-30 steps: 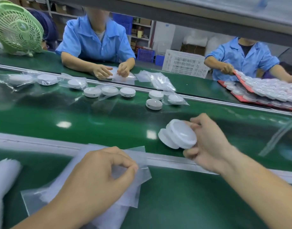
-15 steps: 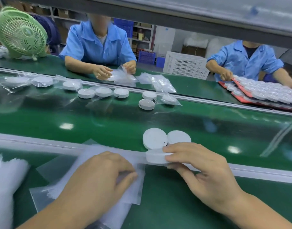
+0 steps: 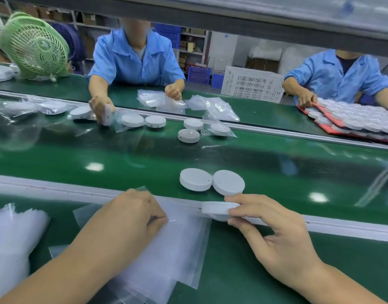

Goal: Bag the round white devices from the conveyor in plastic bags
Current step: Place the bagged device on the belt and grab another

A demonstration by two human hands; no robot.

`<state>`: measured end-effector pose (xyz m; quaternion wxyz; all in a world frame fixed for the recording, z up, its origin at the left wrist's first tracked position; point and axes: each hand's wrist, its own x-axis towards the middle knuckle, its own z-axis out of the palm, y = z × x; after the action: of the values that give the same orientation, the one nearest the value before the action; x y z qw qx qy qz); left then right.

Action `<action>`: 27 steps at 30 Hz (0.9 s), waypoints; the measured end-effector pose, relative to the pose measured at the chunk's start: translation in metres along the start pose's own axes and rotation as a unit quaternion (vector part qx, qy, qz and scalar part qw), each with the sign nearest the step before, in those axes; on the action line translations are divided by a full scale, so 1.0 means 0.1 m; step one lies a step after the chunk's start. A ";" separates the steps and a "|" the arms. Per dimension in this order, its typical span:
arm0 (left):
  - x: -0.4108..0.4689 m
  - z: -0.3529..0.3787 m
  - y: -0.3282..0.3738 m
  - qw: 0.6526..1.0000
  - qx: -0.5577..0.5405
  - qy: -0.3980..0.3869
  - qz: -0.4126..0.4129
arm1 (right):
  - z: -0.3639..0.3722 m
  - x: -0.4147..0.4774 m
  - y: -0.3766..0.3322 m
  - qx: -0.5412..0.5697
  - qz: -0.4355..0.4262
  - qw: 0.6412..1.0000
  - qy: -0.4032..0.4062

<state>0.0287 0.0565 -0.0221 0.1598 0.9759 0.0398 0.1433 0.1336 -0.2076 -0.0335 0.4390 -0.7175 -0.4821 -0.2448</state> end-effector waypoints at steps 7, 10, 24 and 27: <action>-0.05 -0.13 0.28 0.991 -0.084 0.067 0.080 | -0.04 0.02 -0.01 -0.001 -0.011 0.999 0.045; -0.11 -0.09 0.46 0.983 -0.114 0.044 0.133 | -0.08 0.05 0.01 0.002 -0.021 0.998 0.059; -0.11 -0.15 0.48 0.902 -0.428 0.004 0.055 | -0.05 0.09 -0.19 0.062 -0.043 0.997 -0.009; -0.15 -0.15 0.58 0.884 -0.464 -0.024 0.045 | 0.05 0.12 -0.39 0.206 0.161 0.964 0.048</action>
<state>0.0118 0.0045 0.0058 0.5886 0.7941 -0.0787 0.1293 0.1027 -0.1920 -0.0112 0.6337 -0.6672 -0.3783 -0.1008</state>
